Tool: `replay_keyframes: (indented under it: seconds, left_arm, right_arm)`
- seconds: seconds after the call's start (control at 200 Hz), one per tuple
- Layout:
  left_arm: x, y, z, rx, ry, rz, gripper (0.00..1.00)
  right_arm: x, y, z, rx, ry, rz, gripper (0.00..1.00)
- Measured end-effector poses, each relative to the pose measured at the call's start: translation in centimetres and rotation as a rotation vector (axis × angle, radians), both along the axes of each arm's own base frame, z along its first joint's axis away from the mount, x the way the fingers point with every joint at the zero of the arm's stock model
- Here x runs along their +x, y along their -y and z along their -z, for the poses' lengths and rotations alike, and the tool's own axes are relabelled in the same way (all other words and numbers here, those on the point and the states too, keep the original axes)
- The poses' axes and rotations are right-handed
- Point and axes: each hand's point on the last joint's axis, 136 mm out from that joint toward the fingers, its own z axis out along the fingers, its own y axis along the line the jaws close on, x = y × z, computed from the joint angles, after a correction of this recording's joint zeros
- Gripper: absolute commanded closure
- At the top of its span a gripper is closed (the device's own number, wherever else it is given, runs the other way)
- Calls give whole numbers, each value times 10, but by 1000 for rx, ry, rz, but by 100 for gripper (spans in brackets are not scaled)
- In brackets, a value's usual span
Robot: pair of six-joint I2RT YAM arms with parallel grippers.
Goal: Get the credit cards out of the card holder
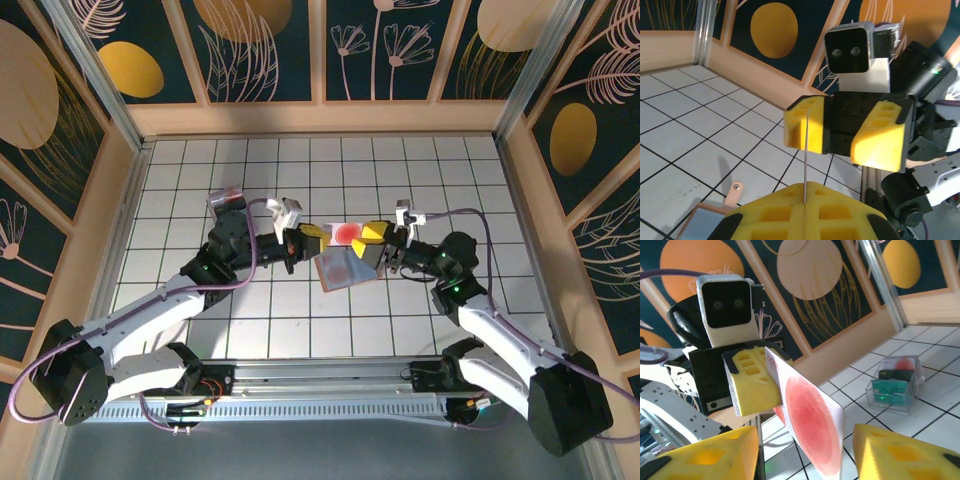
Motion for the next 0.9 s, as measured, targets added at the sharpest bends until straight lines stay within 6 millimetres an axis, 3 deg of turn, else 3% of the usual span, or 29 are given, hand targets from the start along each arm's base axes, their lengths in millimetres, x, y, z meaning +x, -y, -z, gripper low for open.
replay_keyframes:
  seconds: [0.1, 0.27, 0.35, 0.405, 0.47, 0.56, 0.661, 0.746, 0.901]
  left_arm:
    - [-2, 0, -7, -26, 6, 8, 100]
    - [-3, 0, -14, -51, 9, 14, 100]
    - [-1, -1, -15, -57, 8, 9, 97]
    - [-1, -1, -16, -60, 11, 11, 89]
    - [-1, -1, -15, -55, 8, 7, 72]
    - [3, -1, -8, -17, -4, -9, 41]
    - [11, -2, -12, 35, -2, -53, 23]
    - [18, -3, -31, 65, 45, -79, 12]
    - [24, -1, -70, 112, 144, -86, 7]
  right_arm:
    - [-2, -5, 1, 10, -11, -47, 66]
    - [-7, -11, -2, 23, -16, -102, 99]
    - [-11, -12, -7, 31, -2, -118, 100]
    - [-11, -12, -8, 32, 6, -118, 100]
    - [-11, -12, -7, 28, 5, -119, 100]
    - [-12, -11, -8, 11, 14, -113, 100]
    - [-9, -11, -10, -23, 28, -87, 100]
    - [-6, -11, -10, -62, 28, -64, 100]
    - [0, -12, 0, -146, 2, -35, 100]
